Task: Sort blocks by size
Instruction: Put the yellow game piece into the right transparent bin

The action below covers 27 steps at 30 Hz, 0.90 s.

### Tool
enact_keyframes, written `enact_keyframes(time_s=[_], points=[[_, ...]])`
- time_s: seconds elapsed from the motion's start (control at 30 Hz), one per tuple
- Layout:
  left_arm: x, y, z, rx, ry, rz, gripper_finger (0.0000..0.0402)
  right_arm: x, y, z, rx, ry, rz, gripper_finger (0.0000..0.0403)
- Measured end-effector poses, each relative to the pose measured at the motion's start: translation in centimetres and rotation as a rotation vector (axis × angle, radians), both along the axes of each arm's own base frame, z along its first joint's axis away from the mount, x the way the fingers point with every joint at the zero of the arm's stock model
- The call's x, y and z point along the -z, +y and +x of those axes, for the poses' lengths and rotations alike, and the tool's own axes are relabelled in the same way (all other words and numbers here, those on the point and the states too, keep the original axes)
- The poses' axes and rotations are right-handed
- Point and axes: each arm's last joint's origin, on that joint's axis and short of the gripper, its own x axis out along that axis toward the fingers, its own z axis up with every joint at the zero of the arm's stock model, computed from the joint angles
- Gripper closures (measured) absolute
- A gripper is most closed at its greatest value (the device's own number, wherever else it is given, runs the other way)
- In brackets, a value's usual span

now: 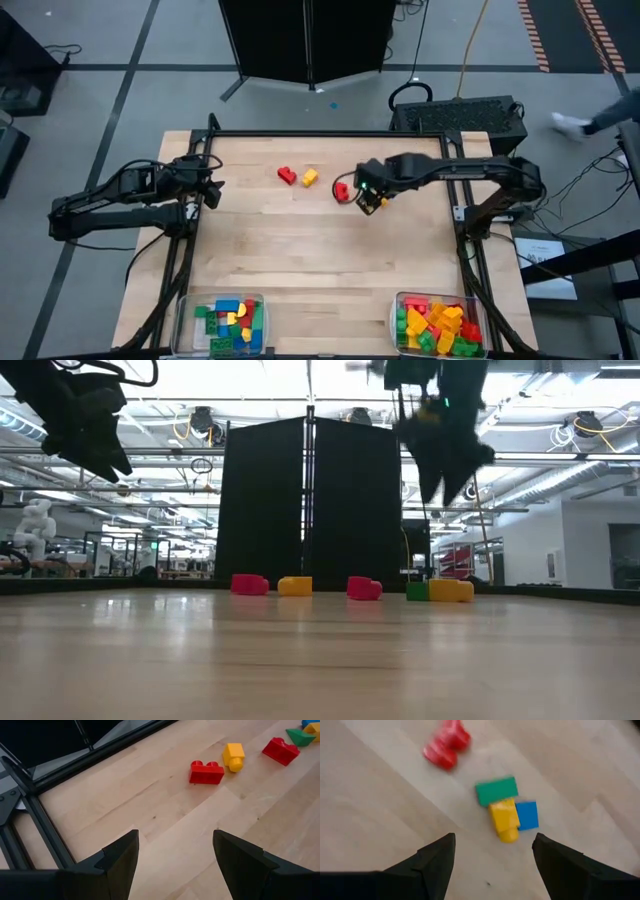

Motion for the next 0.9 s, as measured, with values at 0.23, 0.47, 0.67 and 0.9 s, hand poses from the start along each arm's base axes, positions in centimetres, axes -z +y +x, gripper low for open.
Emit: enact_keyframes(time_s=[0.23, 0.47, 0.67, 0.9], points=[[0.0, 0.0, 0.0, 0.0, -0.001, 0.001, 0.0146, 5.4, 0.2, -0.8, 0.016, 0.028, 0.006, 0.0147], [0.0, 0.0, 0.0, -0.004, -0.004, -0.001, 0.0146, 8.4, -0.7, -2.3, 0.068, 0.07, -0.051, 0.0147], [0.0, 0.0, 0.0, -0.005, -0.004, 0.0, 0.0146, 9.5, -1.5, -2.0, 0.069, 0.022, -0.044, 0.0147], [0.0, 0.0, 0.0, -0.009, -0.004, 0.004, 0.0146, 11.6, -1.9, -0.6, 0.015, 0.008, -0.019, 0.0147]])
